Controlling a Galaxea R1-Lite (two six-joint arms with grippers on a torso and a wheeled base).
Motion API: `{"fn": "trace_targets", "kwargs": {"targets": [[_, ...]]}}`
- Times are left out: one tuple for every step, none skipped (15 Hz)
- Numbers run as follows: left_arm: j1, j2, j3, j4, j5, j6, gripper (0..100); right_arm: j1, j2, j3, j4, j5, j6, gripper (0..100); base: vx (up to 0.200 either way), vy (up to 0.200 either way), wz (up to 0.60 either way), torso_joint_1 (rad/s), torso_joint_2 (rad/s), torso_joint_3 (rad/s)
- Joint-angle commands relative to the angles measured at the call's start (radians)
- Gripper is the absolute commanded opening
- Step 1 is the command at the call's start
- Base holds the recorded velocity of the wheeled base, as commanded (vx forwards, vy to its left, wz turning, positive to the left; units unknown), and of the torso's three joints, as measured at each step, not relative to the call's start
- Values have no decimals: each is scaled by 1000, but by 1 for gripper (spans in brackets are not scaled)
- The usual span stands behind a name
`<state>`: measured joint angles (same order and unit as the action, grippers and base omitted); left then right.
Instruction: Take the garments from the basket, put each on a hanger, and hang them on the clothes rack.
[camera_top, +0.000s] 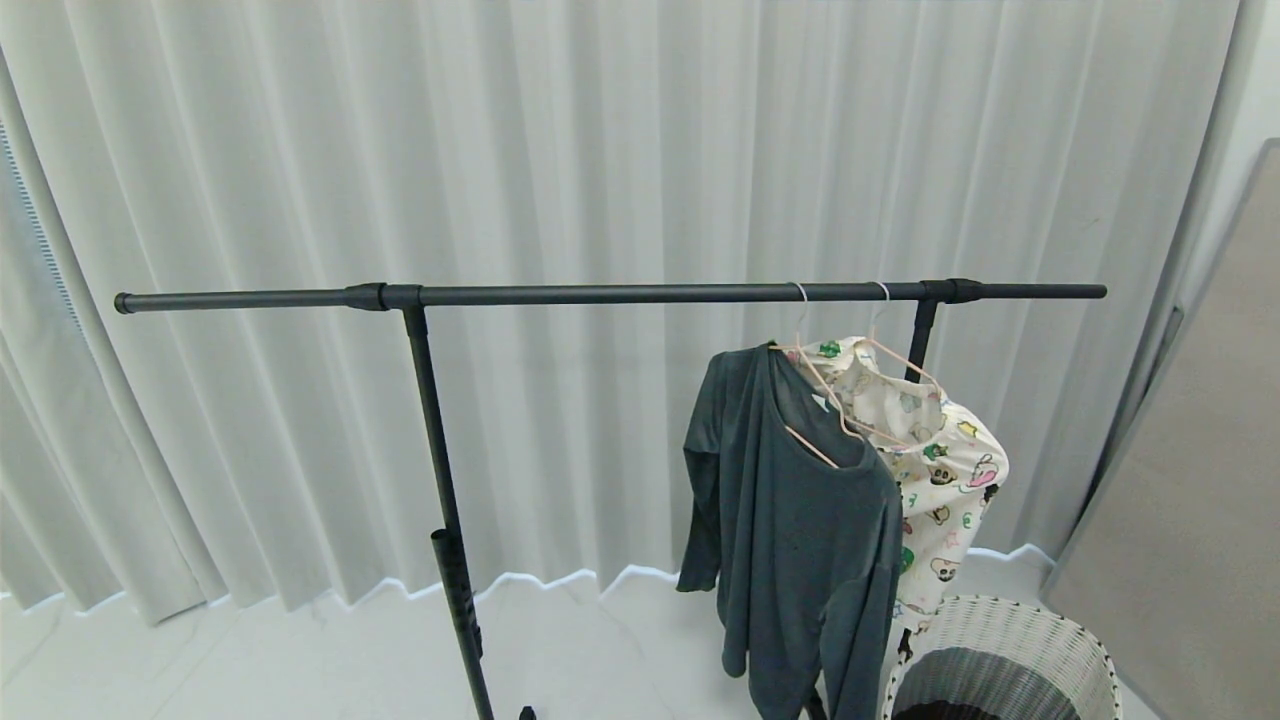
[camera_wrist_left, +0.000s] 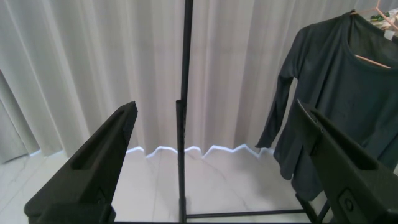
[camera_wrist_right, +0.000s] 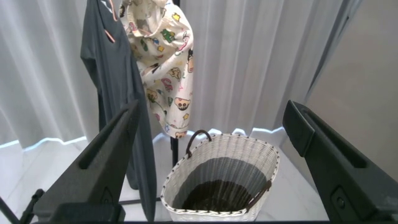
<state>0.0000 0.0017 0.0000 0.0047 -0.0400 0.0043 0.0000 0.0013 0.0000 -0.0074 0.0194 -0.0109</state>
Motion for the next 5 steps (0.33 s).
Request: {"fn": "trace_targets", "kwargs": {"targets": [[0,0,0,0,0,0,100,0,-1,0,0,1,0,100,0,0,0,0,0,0],[0,0,0,0,0,0,100,0,-1,0,0,1,0,100,0,0,0,0,0,0],[0,0,0,0,0,0,100,0,-1,0,0,1,0,100,0,0,0,0,0,0],[0,0,0,0,0,0,100,0,-1,0,0,1,0,100,0,0,0,0,0,0],[0,0,0,0,0,0,100,0,-1,0,0,1,0,100,0,0,0,0,0,0]]}}
